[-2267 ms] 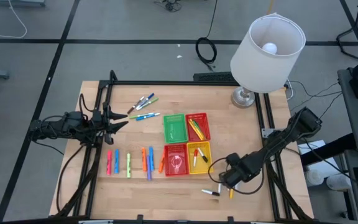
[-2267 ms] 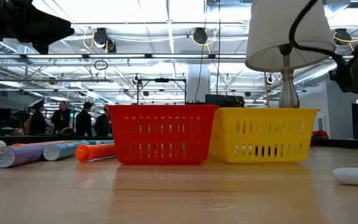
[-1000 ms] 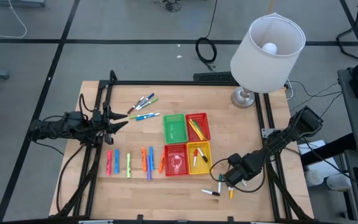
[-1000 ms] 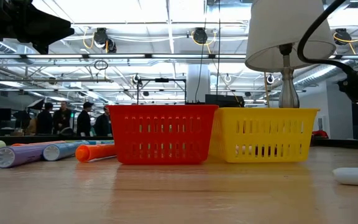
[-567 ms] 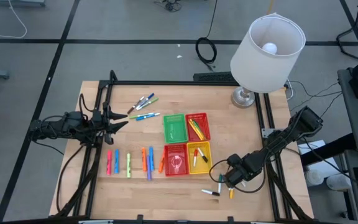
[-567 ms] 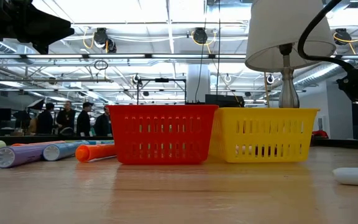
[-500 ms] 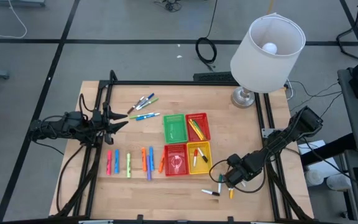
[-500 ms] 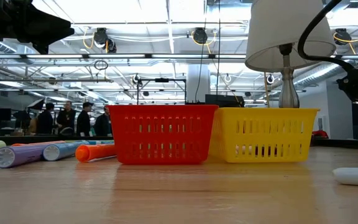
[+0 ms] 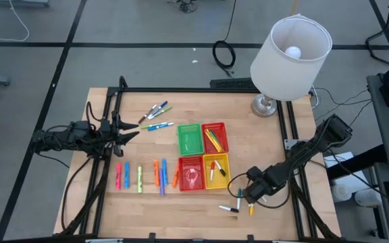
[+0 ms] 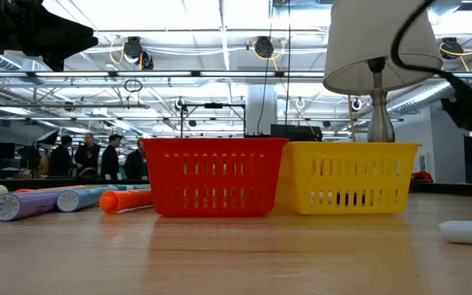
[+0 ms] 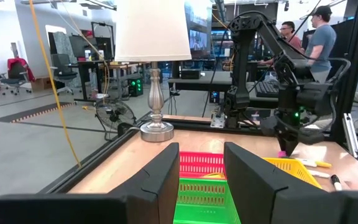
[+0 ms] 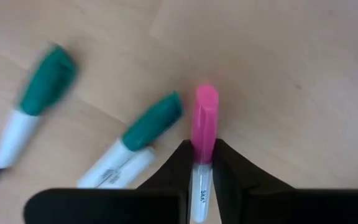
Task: Pick & Place Markers
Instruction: Put the small pink highlighter pen into the yellow bin
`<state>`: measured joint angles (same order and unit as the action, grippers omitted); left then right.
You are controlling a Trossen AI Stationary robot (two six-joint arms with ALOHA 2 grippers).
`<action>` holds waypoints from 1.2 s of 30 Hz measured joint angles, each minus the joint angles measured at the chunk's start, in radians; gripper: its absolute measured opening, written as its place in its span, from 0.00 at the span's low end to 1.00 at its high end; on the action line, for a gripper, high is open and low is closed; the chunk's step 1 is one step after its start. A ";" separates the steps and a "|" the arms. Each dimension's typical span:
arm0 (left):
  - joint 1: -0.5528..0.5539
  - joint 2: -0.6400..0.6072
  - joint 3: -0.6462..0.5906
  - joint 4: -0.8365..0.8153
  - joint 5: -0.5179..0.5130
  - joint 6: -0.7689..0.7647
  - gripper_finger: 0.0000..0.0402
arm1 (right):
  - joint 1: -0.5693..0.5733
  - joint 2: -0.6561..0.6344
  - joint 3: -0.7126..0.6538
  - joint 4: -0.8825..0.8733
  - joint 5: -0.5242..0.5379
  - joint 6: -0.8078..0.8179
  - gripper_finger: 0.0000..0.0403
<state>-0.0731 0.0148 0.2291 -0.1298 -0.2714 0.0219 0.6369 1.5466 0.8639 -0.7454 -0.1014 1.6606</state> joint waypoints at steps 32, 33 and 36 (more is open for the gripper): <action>0.000 0.000 0.000 0.000 0.000 0.000 0.33 | -0.006 -0.281 0.003 -0.165 0.267 -0.177 0.07; 0.000 0.000 0.000 0.000 0.000 0.000 0.33 | -0.008 -0.281 0.003 -0.152 0.279 -0.210 0.07; 0.000 0.000 0.000 0.000 0.000 0.000 0.33 | -0.015 -0.281 0.003 -0.138 0.336 -0.300 0.06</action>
<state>-0.0733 0.0148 0.2295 -0.1295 -0.2716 0.0217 0.6218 1.2659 0.8669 -0.8834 0.2344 1.3608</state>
